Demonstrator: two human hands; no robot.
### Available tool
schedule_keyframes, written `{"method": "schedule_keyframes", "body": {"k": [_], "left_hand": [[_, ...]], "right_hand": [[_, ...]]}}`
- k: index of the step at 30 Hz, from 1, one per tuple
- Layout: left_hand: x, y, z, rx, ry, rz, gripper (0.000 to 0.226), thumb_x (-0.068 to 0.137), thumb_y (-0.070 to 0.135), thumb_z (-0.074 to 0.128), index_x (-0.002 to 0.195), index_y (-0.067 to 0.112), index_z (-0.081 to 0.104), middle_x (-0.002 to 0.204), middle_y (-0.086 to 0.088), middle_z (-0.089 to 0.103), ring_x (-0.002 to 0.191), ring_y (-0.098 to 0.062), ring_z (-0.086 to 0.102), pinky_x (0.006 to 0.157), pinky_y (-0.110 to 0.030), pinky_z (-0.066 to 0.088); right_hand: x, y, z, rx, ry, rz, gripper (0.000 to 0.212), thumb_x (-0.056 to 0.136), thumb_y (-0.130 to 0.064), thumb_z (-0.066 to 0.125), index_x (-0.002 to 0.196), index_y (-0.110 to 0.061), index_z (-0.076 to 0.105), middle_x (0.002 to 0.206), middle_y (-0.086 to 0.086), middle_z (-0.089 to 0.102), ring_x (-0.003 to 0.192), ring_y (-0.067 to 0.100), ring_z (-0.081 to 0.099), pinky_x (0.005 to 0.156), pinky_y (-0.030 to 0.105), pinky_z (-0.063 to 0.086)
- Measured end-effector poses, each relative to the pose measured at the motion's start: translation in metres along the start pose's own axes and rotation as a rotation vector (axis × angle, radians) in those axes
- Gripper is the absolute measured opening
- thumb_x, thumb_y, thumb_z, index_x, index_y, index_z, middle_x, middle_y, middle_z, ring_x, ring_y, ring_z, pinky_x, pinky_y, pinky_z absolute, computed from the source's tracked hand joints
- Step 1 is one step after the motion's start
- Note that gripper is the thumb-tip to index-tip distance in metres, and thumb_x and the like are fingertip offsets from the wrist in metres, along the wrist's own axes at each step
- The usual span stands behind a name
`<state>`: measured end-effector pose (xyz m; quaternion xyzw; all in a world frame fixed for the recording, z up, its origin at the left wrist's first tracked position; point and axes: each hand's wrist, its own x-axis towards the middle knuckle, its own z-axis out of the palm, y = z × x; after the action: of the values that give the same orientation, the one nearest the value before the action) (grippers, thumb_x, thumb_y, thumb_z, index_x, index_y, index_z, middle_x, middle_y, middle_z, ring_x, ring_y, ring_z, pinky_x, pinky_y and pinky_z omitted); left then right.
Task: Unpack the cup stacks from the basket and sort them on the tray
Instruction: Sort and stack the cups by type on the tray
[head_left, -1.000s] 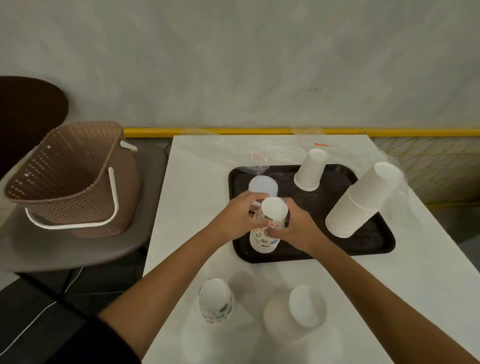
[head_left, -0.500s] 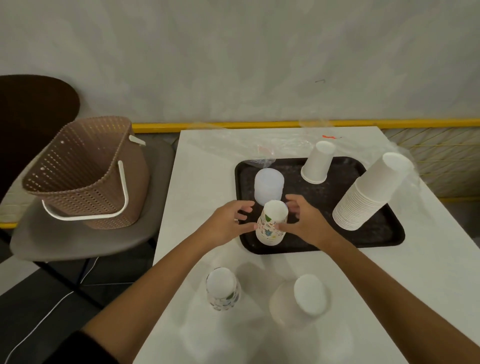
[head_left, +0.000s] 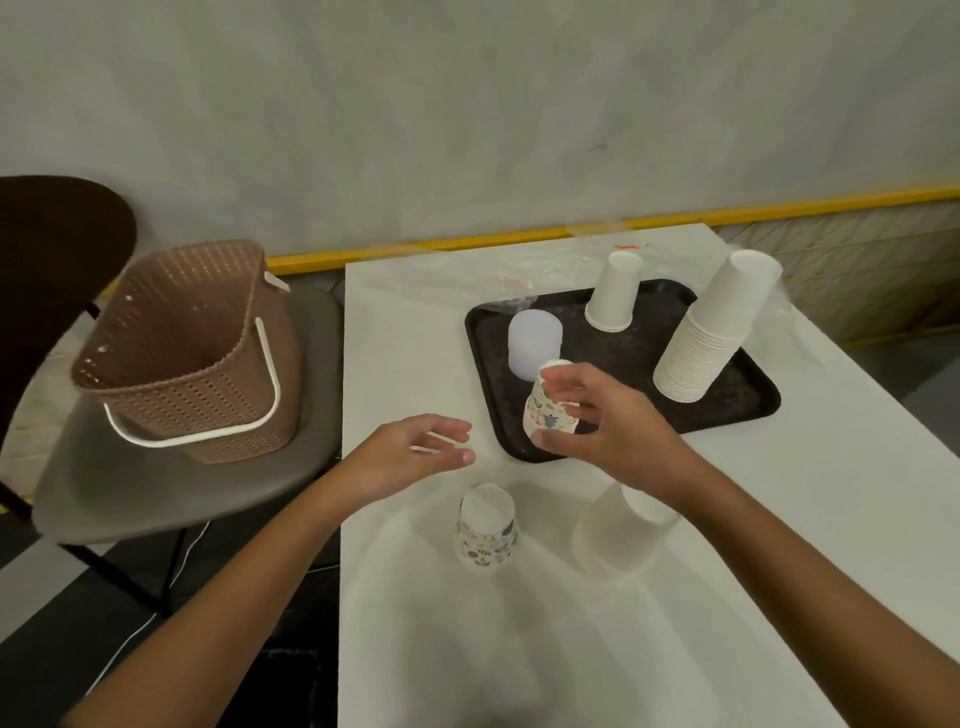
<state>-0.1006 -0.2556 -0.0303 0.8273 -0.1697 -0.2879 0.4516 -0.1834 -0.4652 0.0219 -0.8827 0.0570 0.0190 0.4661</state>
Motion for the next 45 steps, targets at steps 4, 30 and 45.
{"method": "schedule_keyframes", "body": {"k": [4, 30, 45], "left_hand": [[-0.007, -0.008, 0.0, 0.003, -0.044, 0.01, 0.034, 0.077, 0.038, 0.07, 0.109, 0.036, 0.061, 0.113, 0.019, 0.06, 0.105, -0.002, 0.056, 0.08, -0.016, 0.046], [-0.017, -0.025, 0.031, 0.078, -0.126, 0.126, 0.061, 0.07, 0.021, 0.079, 0.123, 0.03, 0.051, 0.117, 0.014, 0.051, 0.107, -0.009, 0.052, 0.088, -0.019, 0.046], [-0.036, 0.067, -0.012, -0.004, 0.001, 0.368, 0.049, 0.068, 0.025, 0.079, 0.108, 0.041, 0.057, 0.109, 0.022, 0.057, 0.1, -0.006, 0.057, 0.081, -0.023, 0.055]], "right_hand": [[-0.018, 0.007, 0.029, -0.004, -0.056, 0.068, 0.062, 0.075, -0.021, 0.074, 0.129, -0.023, 0.044, 0.121, -0.009, 0.051, 0.106, 0.003, 0.047, 0.082, 0.006, 0.039], [-0.019, 0.053, 0.111, 0.043, -0.096, 0.173, 0.063, 0.07, -0.017, 0.079, 0.121, -0.025, 0.042, 0.106, -0.016, 0.046, 0.1, 0.006, 0.046, 0.085, 0.013, 0.038], [-0.017, -0.027, 0.026, -0.011, -0.023, -0.077, 0.058, 0.063, -0.019, 0.082, 0.109, -0.026, 0.048, 0.09, -0.019, 0.057, 0.082, -0.001, 0.057, 0.065, 0.005, 0.044]]}}
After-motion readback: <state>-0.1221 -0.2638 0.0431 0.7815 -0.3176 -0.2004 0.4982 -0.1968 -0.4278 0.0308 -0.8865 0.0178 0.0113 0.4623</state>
